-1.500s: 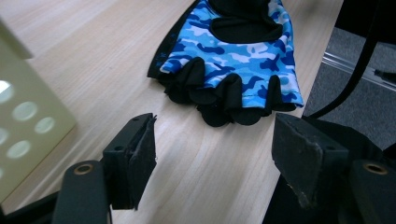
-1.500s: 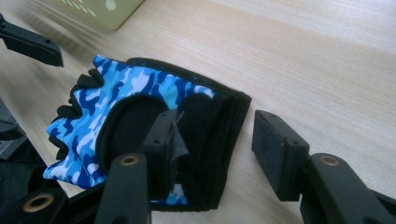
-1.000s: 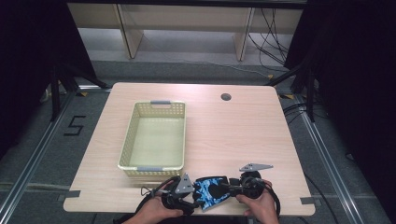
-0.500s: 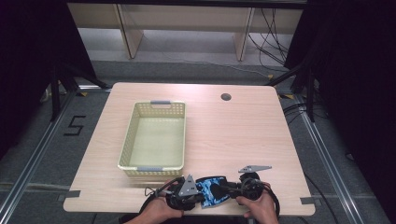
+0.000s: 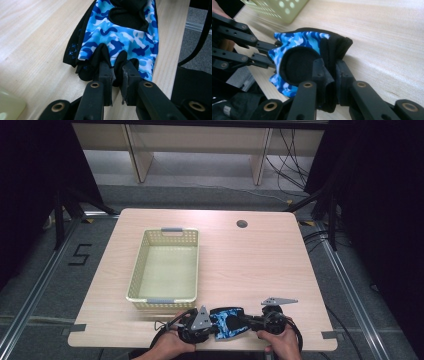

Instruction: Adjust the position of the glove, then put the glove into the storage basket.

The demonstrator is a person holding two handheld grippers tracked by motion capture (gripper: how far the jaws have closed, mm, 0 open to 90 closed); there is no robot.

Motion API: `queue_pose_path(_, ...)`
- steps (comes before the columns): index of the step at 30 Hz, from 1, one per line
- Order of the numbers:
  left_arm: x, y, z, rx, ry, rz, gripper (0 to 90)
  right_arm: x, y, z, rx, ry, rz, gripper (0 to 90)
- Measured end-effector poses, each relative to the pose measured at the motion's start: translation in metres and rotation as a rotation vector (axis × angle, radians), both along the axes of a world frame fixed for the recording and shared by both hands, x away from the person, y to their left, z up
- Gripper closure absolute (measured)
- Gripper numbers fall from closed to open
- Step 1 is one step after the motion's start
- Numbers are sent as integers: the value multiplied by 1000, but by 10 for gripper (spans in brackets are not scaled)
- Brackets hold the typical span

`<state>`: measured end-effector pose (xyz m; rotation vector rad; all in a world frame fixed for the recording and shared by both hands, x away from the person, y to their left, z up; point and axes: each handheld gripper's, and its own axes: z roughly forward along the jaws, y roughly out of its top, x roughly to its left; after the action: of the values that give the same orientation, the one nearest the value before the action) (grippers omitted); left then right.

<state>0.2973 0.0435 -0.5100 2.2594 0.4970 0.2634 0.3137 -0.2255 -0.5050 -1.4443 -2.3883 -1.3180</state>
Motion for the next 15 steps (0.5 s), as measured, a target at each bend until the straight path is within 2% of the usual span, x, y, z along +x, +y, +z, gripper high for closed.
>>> queue_pose_path(1, -1, -1, 1, -12, -8, 9, 803, 0, 0, 0, 38, -14, 10, 818)
queue_pose_path(3, -1, 1, 4, 4, -26, 2, 804, -2, 0, 4, 23, -19, 6, 820)
queue_pose_path(5, -1, 2, 6, -12, -21, 2, 804, -2, 0, 6, 33, -28, 5, 820)
queue_pose_path(6, 0, 3, 7, -4, -39, -2, 804, -4, 1, 6, 63, -20, -4, 820)
queue_pose_path(7, -2, 4, 8, -14, -23, 0, 804, -4, 1, 7, 61, -11, -6, 821)
queue_pose_path(8, -2, 4, 10, -17, -33, -5, 804, -5, 1, 9, 75, -15, -1, 820)
queue_pose_path(9, -3, 5, 11, -24, -39, -1, 804, -4, 0, 9, 56, -53, 11, 820)
queue_pose_path(10, -2, 6, 12, -15, -46, -13, 804, -6, 2, 12, 63, -32, 3, 820)
queue_pose_path(12, -4, 8, 14, -31, -39, -1, 804, -6, 2, 14, 73, -56, 17, 820)
queue_pose_path(14, -4, 10, 18, -19, -48, -9, 803, -7, 3, 16, 78, -55, 12, 820)
queue_pose_path(15, -5, 10, 19, -27, -46, -4, 803, -7, 3, 17, 75, -73, 20, 820)
